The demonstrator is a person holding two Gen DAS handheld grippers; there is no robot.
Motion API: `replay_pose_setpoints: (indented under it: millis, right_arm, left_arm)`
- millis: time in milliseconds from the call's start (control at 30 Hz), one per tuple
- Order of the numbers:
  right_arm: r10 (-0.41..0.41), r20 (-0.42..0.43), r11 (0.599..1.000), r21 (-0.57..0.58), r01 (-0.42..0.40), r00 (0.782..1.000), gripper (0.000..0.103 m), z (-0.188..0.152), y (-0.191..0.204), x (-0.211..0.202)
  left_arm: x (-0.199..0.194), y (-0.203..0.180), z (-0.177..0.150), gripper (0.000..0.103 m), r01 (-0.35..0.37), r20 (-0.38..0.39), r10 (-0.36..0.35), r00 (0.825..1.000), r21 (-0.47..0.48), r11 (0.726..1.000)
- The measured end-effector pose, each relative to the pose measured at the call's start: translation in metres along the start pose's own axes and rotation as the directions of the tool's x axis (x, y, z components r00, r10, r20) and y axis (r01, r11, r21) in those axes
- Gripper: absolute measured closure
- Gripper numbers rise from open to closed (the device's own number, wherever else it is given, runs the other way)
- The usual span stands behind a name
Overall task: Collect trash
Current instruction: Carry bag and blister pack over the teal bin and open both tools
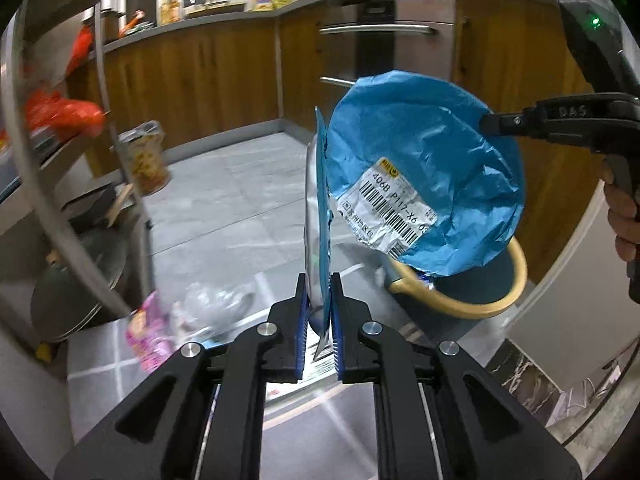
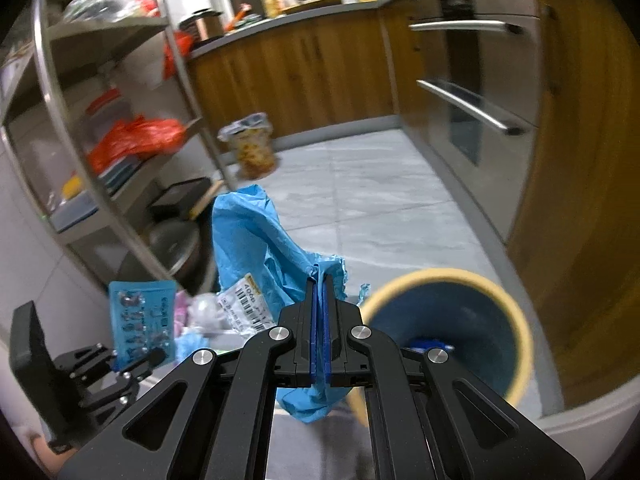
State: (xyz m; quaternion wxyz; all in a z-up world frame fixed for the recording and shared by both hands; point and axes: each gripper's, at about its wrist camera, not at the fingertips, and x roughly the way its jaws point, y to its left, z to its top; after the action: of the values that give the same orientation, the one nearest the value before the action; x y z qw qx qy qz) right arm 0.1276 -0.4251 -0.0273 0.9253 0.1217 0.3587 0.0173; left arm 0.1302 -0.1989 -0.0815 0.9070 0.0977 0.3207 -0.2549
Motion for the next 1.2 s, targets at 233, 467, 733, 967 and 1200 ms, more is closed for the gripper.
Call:
replay_pose_setpoints:
  millis: [233,467,733,967,1200]
  right_arm:
    - [-0.074,-0.003,0.992,0.102,0.074,0.997,0.1,-0.005,-0.062,-0.006]
    - [-0.167,-0.009,0.981,0.097,0.167,0.986,0.1,-0.01,-0.087,-0.001]
    - [-0.234,-0.053,0.965,0.107,0.238,0.971,0.1,-0.018,-0.111,0.015]
    - [-0.266,-0.113,0.951,0.129,0.279,0.957,0.1,-0.024,-0.125,0.034]
    - [-0.295,-0.189,0.937,0.133,0.322,0.937,0.1,-0.034,-0.131,0.054]
  left_arm:
    - [0.022,-0.044,0.011,0.093,0.073,0.0,-0.073,0.997,0.027,0.997]
    - [0.04,-0.069,0.015,0.093,0.12,-0.031,-0.119,0.992,0.029,0.992]
    - [0.077,-0.077,0.02,0.093,0.145,-0.11,-0.144,0.983,0.003,0.989]
    - [0.107,-0.1,0.033,0.093,0.142,-0.132,-0.128,0.983,0.105,0.984]
    - [0.144,-0.125,0.037,0.093,0.143,-0.193,-0.107,0.975,0.183,0.973]
